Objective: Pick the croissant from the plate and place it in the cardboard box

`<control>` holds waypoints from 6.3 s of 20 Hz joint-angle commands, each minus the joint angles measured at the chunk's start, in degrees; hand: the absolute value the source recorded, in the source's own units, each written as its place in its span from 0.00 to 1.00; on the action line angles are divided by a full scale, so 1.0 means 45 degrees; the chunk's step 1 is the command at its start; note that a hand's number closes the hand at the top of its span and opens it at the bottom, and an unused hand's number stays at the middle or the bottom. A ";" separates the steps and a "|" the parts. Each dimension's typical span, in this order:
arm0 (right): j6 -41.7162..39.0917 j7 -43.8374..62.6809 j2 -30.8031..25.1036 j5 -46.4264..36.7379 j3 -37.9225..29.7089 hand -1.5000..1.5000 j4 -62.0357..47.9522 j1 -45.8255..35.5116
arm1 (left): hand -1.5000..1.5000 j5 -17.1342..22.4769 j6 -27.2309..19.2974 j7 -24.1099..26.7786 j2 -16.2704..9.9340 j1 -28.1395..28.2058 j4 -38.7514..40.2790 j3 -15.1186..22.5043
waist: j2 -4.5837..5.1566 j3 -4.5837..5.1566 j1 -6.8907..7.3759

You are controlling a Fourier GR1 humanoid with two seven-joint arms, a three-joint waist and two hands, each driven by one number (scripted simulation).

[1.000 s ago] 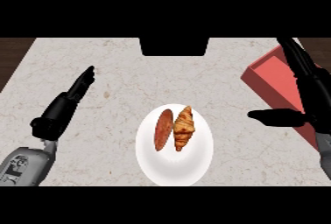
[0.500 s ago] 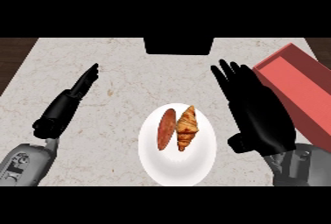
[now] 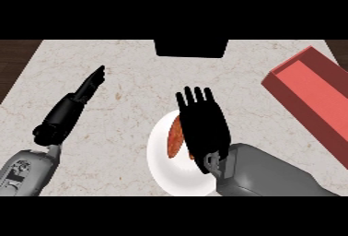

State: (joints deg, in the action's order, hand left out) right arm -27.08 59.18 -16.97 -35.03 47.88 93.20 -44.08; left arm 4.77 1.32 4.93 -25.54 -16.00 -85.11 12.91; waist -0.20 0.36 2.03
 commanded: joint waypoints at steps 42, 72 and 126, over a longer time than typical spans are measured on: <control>0.0746 0.3338 0.3757 0.0835 0.2153 0.00 -0.8921 -0.1690 | 0.50 -0.0795 0.0353 0.0056 0.0774 0.0561 -0.0258 -0.0643 | 0.0083 -0.0074 -0.0144; 0.3653 -0.3604 0.2158 -0.3000 0.0837 1.00 -0.9412 -0.0147 | 0.50 -0.1375 0.1085 -0.0871 0.1258 0.0590 -0.1133 -0.1647 | 0.0065 -0.0099 -0.0393; 0.2533 -1.2661 -0.6986 -0.0661 -1.0659 1.00 -1.3265 -0.0361 | 0.50 -0.1975 0.2141 -0.0062 0.1790 0.0747 -0.0601 -0.2208 | 0.0152 -0.0091 -0.0168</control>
State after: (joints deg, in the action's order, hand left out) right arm -11.50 6.37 -46.23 -36.54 -1.10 39.08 -45.74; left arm -4.25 9.86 4.61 -17.27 -12.52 -88.09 3.04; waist 0.53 -0.05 1.39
